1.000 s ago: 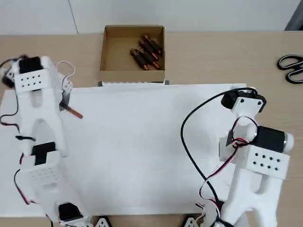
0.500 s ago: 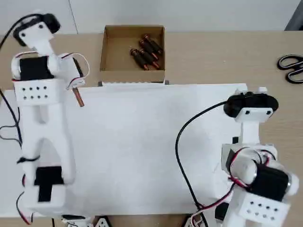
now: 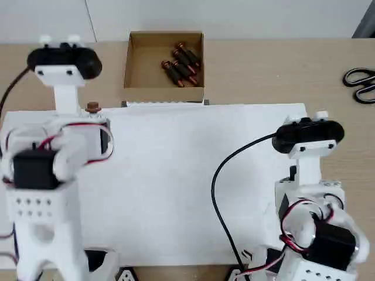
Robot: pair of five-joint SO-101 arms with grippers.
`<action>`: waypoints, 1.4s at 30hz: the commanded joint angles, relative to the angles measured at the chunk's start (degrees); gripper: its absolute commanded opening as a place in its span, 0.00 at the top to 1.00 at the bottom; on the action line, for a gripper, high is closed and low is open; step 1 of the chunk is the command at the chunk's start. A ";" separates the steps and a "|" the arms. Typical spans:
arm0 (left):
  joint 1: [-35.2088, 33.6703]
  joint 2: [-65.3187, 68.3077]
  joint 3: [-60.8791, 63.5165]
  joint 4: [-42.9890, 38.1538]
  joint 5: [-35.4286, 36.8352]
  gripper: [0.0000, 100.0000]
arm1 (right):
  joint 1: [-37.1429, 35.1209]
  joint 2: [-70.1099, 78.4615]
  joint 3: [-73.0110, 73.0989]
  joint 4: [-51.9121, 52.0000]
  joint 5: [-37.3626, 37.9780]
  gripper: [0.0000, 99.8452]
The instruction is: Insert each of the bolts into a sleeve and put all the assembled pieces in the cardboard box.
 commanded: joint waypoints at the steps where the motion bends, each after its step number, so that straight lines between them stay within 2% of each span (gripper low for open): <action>1: 0.00 -11.78 10.51 -9.58 -2.64 0.99 | 0.31 -0.57 0.18 -4.44 -0.18 1.00; 7: -0.18 -26.73 28.00 -19.78 -0.70 0.99 | -1.71 -0.48 1.58 -10.51 -8.18 1.00; 12: -0.18 -34.29 37.41 -26.02 7.03 0.99 | -9.89 -0.57 6.95 -11.03 -12.57 1.00; 18: 0.18 -40.97 45.67 -29.80 11.08 0.99 | -22.55 -0.57 9.58 -15.96 -18.11 1.00; 26: 0.26 -56.26 58.77 -36.66 16.00 0.99 | -38.64 -0.66 17.23 -26.42 -17.93 1.00; 31: 0.88 -69.27 64.84 -39.03 16.18 0.99 | -46.81 -0.66 17.76 -29.76 -17.85 1.00; 33: 2.02 -67.96 64.22 -38.86 16.70 0.99 | -48.84 -0.66 18.02 -31.60 -17.32 1.00; 36: 2.55 -68.04 62.37 -39.21 22.68 0.99 | -50.86 -0.66 20.66 -36.53 -15.21 1.00; 42: 8.53 -68.04 62.20 -39.30 31.82 0.99 | -54.11 -4.79 31.12 -50.15 -10.55 1.00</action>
